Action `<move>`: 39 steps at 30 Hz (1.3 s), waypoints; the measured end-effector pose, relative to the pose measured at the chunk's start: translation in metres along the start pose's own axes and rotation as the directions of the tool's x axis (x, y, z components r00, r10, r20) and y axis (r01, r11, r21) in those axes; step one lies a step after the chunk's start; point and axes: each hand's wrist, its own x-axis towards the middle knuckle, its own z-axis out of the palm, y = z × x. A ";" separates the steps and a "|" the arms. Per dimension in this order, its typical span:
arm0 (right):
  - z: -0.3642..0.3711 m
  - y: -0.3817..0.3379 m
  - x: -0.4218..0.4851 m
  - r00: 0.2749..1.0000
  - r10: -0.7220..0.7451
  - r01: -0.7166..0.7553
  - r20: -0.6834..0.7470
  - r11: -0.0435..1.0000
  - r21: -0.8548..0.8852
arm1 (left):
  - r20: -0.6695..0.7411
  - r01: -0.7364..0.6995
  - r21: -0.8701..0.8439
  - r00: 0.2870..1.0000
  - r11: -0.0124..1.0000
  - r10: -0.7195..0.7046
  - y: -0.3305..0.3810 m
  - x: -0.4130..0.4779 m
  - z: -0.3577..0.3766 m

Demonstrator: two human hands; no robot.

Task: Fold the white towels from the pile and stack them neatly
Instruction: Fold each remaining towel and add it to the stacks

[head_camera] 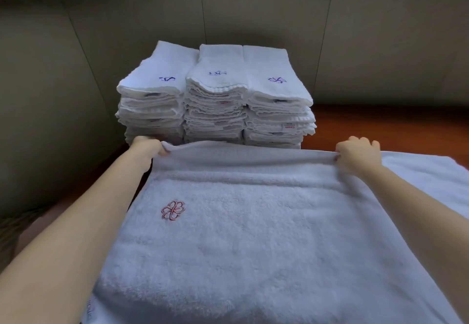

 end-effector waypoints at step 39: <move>0.007 0.004 -0.147 0.999 -0.026 0.013 0.025 0.908 0.418 | 0.009 -0.059 0.181 0.998 0.982 0.058 -0.080 -0.080 -0.040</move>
